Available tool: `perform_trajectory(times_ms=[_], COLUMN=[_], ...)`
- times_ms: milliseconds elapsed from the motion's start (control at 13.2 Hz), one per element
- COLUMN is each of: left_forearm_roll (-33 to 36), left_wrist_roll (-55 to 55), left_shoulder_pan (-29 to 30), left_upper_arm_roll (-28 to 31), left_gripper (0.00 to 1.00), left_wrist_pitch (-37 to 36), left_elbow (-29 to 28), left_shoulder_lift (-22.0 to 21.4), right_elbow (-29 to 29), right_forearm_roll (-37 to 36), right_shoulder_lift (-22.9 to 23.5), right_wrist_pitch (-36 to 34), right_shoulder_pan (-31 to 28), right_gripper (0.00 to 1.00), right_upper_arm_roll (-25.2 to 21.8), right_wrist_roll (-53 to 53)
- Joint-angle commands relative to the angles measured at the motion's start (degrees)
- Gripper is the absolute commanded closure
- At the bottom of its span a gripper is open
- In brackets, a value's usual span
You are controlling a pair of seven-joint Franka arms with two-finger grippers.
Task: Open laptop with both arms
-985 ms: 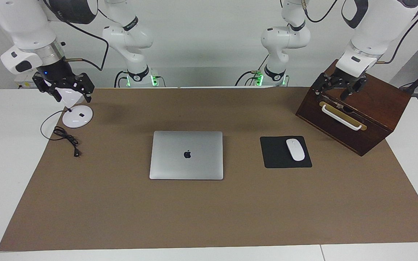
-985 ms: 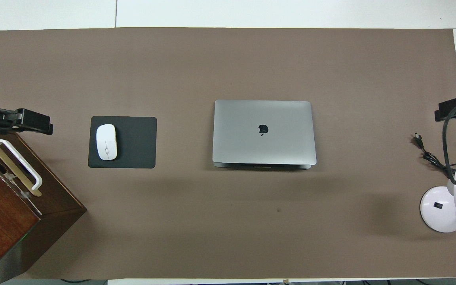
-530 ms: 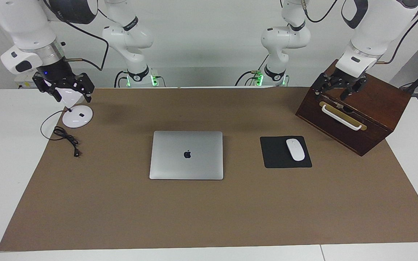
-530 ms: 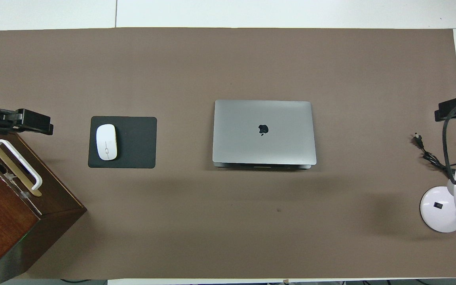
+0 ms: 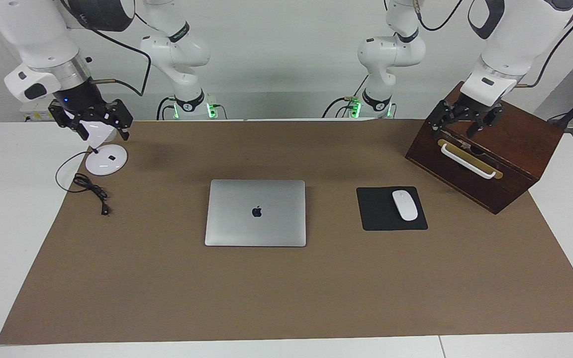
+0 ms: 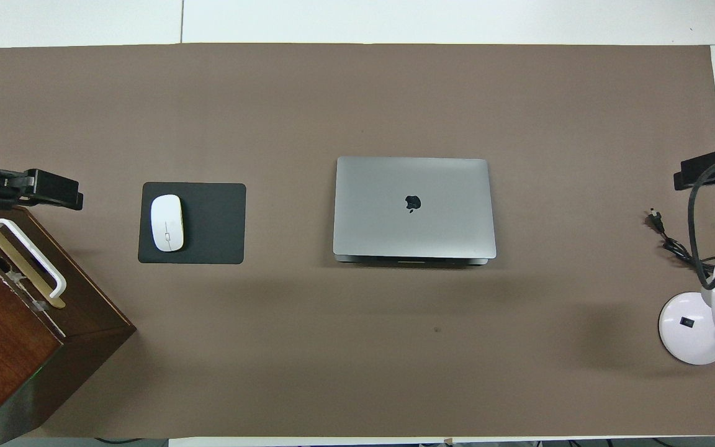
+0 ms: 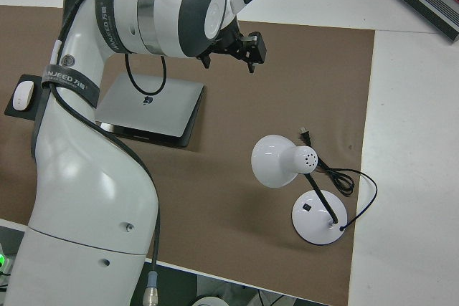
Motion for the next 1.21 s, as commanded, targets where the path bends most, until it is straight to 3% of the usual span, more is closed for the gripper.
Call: perform_trajectory(times_ms=[0, 379, 833, 1136], left_forearm_roll=[0.8, 0.8, 0.7, 0.7], left_wrist_roll=[-0.8, -0.8, -0.8, -0.1], left_shoulder_pan=[0.4, 0.3, 1.6, 2.4], left_upper_arm_roll=[-0.4, -0.4, -0.4, -0.4], left_gripper=[0.00, 0.02, 1.00, 1.00], left_wrist_pitch=[1.7, 1.6, 1.8, 2.3], left_elbow=[-1.5, -1.6, -1.5, -2.6], left_shoulder_lift=[-1.1, -1.1, -1.1, -1.4], right_elbow=[-2.7, -2.9, -6.4, -17.2], right_forearm_roll=[1.0, 1.0, 1.5, 10.8], right_shoulder_lift=[-1.5, -1.7, -1.5, -4.1], right_wrist_pitch=[0.9, 0.6, 6.3, 18.2], right_shoulder_pan=[-0.7, -1.0, -1.3, -2.6], right_gripper=[0.01, 0.00, 0.00, 0.00], right_upper_arm_roll=[0.1, 0.1, 0.1, 0.1], right_wrist_roll=[0.4, -0.5, -1.9, -1.7])
